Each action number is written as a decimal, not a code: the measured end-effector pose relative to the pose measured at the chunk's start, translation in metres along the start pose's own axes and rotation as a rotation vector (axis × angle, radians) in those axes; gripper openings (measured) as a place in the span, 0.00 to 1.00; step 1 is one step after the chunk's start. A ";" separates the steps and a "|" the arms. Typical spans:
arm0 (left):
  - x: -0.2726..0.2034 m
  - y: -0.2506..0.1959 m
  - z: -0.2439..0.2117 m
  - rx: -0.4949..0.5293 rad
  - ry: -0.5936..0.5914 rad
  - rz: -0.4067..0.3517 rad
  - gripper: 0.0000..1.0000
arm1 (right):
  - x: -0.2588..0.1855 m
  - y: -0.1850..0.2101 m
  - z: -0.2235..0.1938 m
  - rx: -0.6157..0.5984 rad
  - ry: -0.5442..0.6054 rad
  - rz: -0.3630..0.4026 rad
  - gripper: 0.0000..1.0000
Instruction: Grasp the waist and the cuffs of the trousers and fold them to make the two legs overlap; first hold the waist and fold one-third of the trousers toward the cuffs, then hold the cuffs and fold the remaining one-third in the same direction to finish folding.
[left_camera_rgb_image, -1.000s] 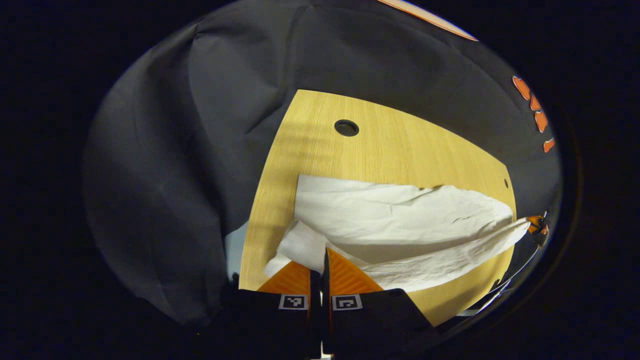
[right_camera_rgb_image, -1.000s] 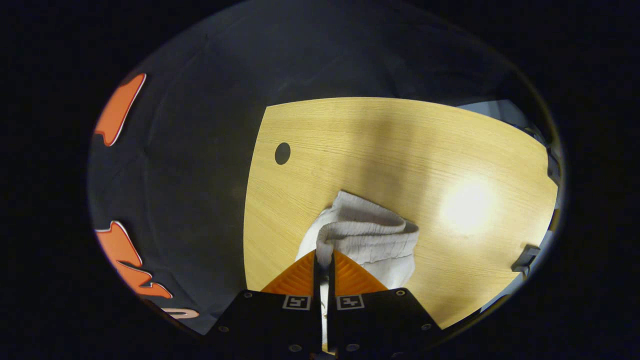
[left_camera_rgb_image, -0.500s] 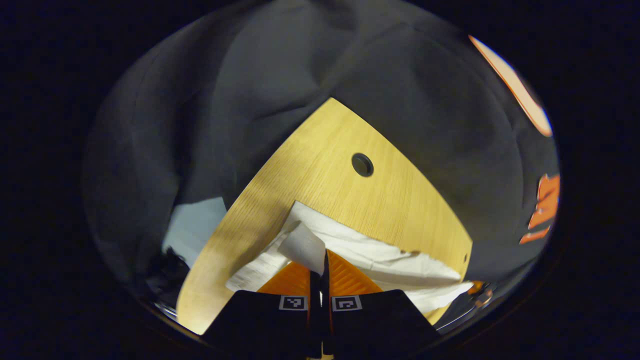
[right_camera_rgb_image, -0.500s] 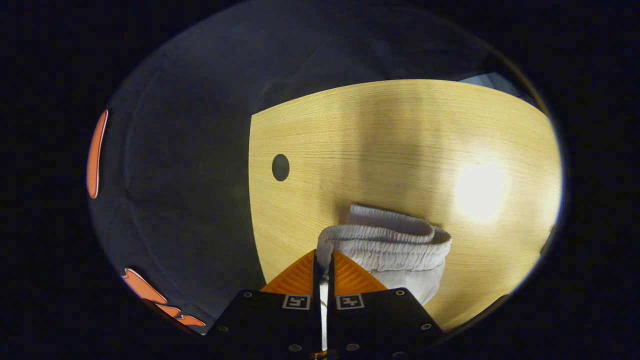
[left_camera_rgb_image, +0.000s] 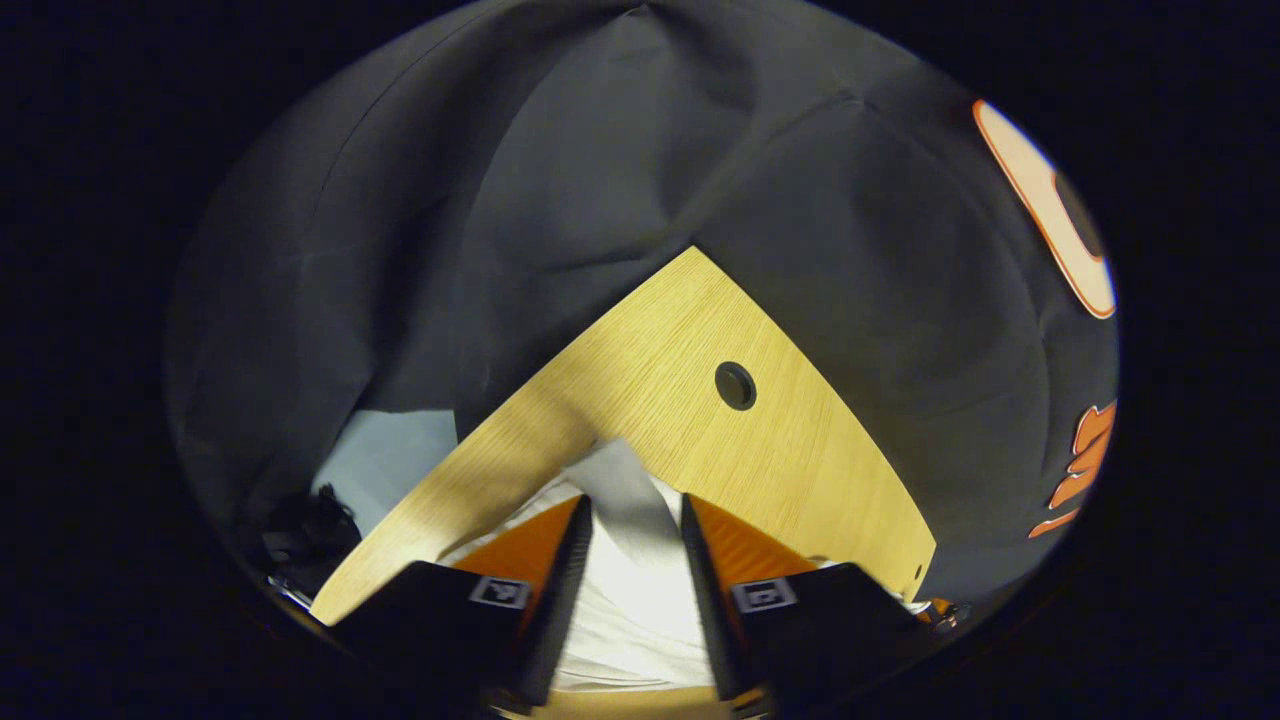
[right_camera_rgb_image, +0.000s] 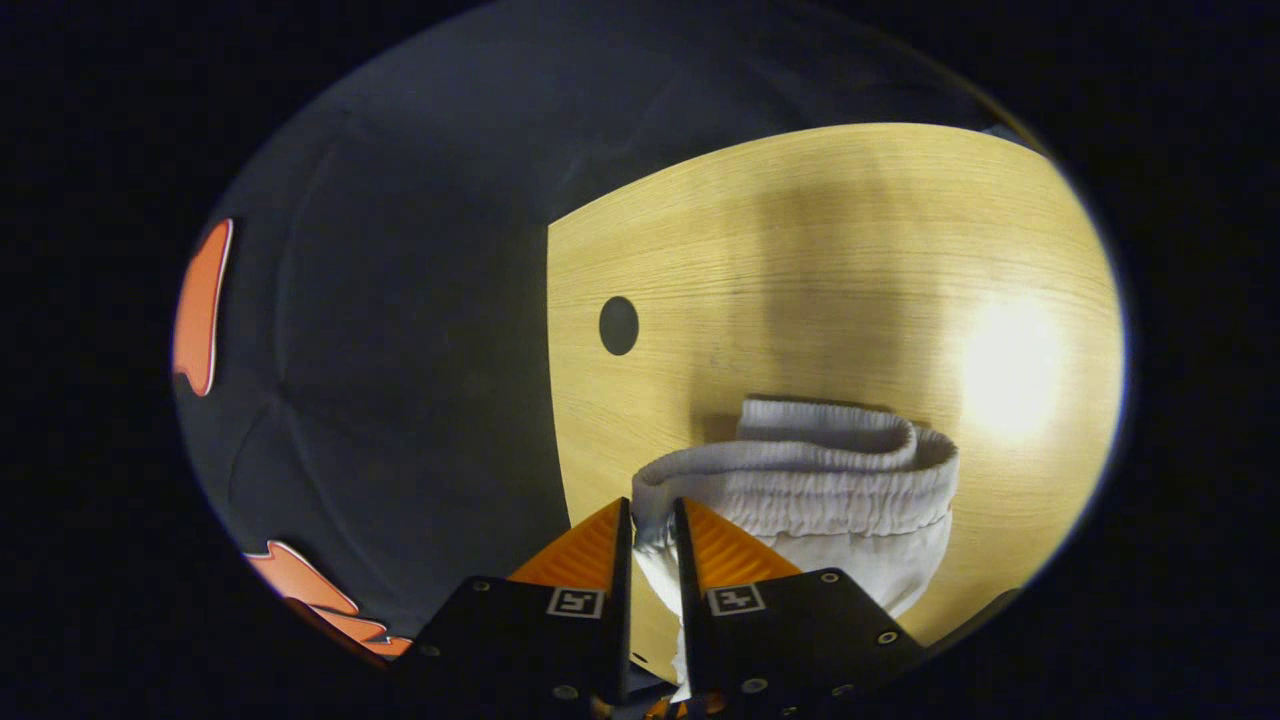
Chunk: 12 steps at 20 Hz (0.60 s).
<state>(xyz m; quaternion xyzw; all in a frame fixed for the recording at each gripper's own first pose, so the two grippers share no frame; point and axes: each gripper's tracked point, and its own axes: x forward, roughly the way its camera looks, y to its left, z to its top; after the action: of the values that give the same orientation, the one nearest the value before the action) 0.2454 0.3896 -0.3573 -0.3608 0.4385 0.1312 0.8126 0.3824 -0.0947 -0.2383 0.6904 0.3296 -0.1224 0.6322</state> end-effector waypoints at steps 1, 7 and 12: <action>-0.006 -0.005 0.002 0.019 -0.013 -0.003 0.76 | -0.003 0.007 0.003 -0.015 -0.015 0.027 0.20; -0.041 -0.033 0.003 0.201 -0.067 0.014 1.00 | -0.040 -0.025 0.012 -0.229 -0.051 -0.079 0.39; -0.066 -0.053 -0.011 0.362 -0.097 0.040 1.00 | -0.058 -0.077 0.011 -0.401 -0.037 -0.232 0.75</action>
<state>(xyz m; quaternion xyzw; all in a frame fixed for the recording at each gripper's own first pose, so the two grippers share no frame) 0.2286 0.3514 -0.2830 -0.1932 0.4224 0.0834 0.8817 0.2944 -0.1238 -0.2668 0.5061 0.4129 -0.1389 0.7443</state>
